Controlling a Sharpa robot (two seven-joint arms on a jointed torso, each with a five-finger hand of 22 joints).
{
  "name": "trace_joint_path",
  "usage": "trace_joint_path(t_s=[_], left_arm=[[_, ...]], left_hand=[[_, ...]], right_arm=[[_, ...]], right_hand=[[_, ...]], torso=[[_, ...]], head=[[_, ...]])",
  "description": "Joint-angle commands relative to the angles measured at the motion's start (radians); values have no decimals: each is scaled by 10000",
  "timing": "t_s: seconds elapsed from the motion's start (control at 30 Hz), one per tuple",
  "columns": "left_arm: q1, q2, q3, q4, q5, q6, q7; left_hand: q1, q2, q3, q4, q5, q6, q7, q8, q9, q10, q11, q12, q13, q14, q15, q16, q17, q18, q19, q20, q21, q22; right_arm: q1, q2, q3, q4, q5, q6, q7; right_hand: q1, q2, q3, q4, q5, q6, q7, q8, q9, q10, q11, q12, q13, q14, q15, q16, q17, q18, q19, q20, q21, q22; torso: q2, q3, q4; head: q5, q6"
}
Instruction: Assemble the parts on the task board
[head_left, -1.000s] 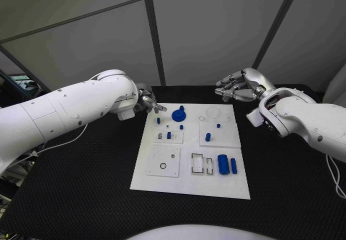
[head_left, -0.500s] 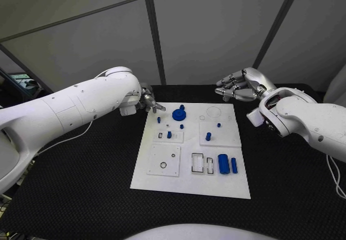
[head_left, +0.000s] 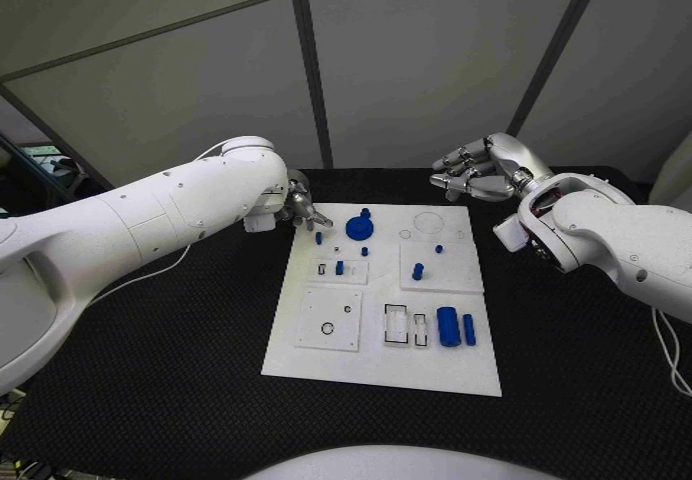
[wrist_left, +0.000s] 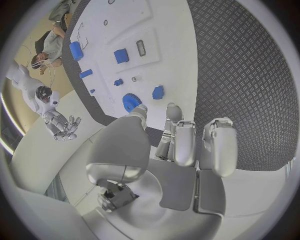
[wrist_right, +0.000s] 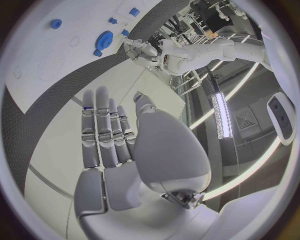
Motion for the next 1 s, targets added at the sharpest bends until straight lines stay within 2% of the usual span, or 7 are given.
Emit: trace_joint_path(t_s=[0.03,0.4,0.9,1.0], left_arm=[[-1,10,-15,-21,-162,342,18],[-32,-58,-42,130,-156,490,41],[-69,-78,-47,328,-15,543,85],[-74,-79,-48,331,-10,529,78]], left_hand=[[3,134,-70,-15,-55,91,6,-10,-14,86,2,46,10,640,29,45,1579,-1,233,31,42,929],[267,318,-116,-71,-24,245,-42,42,-22,151,-41,109,52,648,-6,61,1588,-1,240,-2,42,942],[499,426,-141,-103,-9,343,-79,100,-11,208,-75,155,82,652,-34,67,1592,-12,264,-29,75,989],[582,465,-139,-118,-6,357,-87,112,-8,210,-84,152,72,652,-41,65,1591,-12,264,-37,71,989]], right_arm=[[19,3,9,2,31,-12,57],[19,9,9,-4,32,-46,77],[18,46,9,-39,32,-31,84],[18,47,9,-43,32,-24,84]], right_hand=[[-98,24,-19,36,63,-80,8,-64,7,-84,-1,49,-9,-33,39,-36,9,107,31,47,-38,-11],[-98,24,-19,36,63,-80,8,-64,7,-84,-1,49,-9,-33,39,-36,9,107,31,47,-38,-11],[-87,35,-16,33,81,-84,8,-63,8,-89,-1,57,-14,-33,38,-43,11,109,36,48,-48,-17],[-82,43,-12,32,91,-85,8,-62,8,-90,-2,60,-16,-32,37,-45,11,110,39,49,-52,-20]], torso=[[-13,3,3],[-3,0,1],[-5,1,-7],[-4,-4,2]], head=[[14,-14],[31,-33],[56,-49],[24,-49]])
